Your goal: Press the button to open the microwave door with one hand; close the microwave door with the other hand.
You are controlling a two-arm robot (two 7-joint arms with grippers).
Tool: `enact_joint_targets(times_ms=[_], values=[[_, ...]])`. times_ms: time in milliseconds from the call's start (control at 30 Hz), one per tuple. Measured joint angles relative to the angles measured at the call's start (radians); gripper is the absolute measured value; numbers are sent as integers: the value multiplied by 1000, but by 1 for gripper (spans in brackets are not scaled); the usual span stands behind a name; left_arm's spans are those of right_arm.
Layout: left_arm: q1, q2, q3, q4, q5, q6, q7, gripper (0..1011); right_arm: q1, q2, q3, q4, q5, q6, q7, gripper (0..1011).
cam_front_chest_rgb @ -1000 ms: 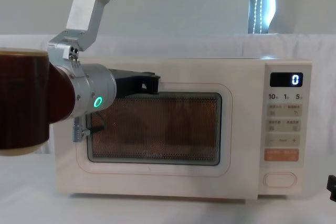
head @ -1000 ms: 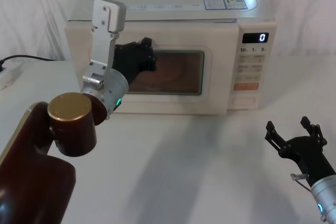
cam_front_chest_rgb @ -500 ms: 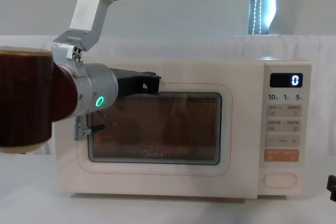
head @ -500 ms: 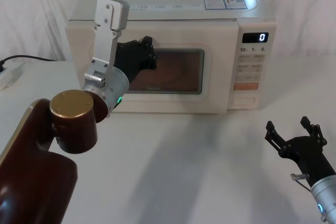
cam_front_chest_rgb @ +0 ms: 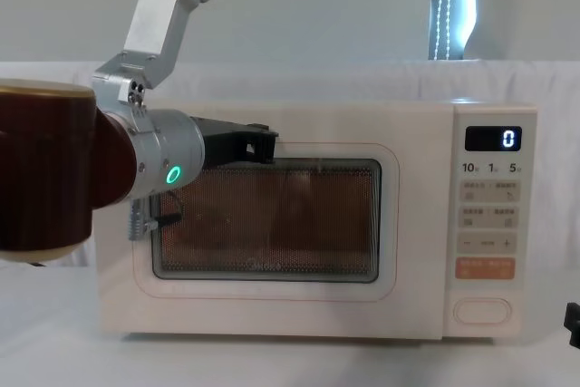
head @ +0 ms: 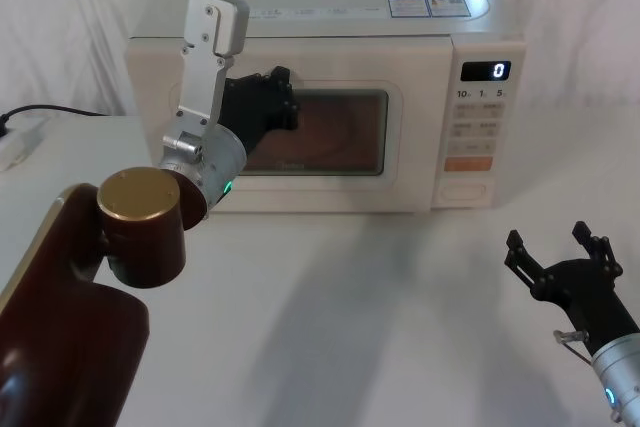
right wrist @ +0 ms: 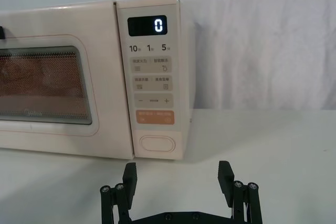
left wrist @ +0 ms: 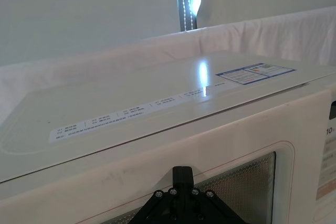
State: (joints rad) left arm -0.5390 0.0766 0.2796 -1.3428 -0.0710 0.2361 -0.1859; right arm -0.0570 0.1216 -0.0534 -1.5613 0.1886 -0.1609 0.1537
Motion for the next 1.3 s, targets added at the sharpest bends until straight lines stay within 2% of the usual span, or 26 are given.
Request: enact_joint_targets(times_ms=[733,1067,1300], values=[[-5,-18,1,16,10,-7,-2,0,0,0,0,0,0,0,0,1002],[53,1,-6,-92,-27,22,-36,0,0,0,0,0,0,0,0,1002],[129,54,-11,-218,-55,49,-63,0,0,0,0,0,0,0,0,1002]])
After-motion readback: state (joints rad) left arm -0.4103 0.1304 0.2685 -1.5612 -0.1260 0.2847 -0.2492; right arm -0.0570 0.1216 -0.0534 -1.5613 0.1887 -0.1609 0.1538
